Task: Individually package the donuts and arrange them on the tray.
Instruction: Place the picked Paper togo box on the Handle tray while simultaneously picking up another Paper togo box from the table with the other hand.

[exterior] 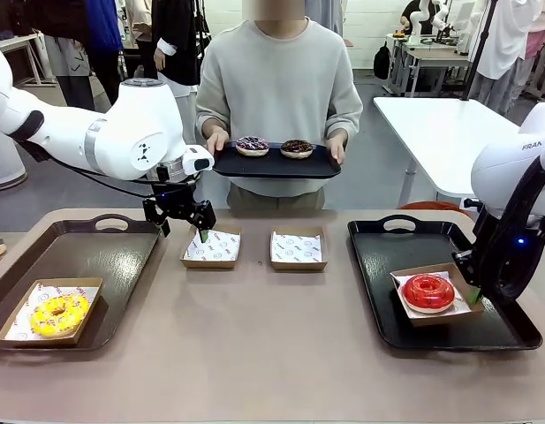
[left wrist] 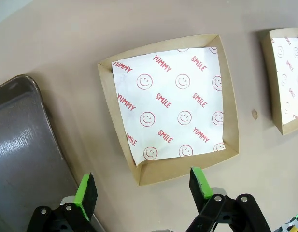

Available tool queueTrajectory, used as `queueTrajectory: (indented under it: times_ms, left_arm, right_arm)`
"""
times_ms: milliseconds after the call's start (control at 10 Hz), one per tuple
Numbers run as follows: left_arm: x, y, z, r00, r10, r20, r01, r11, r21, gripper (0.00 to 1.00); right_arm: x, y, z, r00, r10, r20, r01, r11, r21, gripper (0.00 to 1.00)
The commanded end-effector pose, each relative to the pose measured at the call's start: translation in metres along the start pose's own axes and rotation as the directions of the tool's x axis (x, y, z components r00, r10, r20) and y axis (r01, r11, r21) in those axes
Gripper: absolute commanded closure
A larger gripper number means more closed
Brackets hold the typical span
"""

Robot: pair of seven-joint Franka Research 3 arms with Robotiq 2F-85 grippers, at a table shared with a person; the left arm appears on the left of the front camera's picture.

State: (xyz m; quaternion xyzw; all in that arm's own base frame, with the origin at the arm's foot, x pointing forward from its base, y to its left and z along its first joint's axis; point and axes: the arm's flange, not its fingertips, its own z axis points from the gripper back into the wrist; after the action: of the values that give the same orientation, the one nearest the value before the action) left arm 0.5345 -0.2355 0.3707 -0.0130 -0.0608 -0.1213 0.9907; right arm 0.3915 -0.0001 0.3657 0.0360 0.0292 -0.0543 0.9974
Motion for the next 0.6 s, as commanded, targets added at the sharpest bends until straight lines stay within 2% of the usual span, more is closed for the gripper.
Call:
queueTrajectory:
  times_ms: [0, 500]
  left_arm:
    - [0.009, -0.005, -0.004, 0.999, 0.031, -0.013, -0.03, 0.998, 0.049, 0.0]
    - [0.011, 0.003, -0.014, 0.998, 0.048, -0.046, -0.045, 0.997, 0.066, 0.0]
  right_arm:
    - [-0.004, -0.003, -0.006, 0.999, -0.034, 0.017, 0.033, 0.999, 0.033, 0.99]
    - [-0.005, -0.002, -0.006, 0.999, -0.04, -0.003, 0.04, 0.999, 0.007, 0.99]
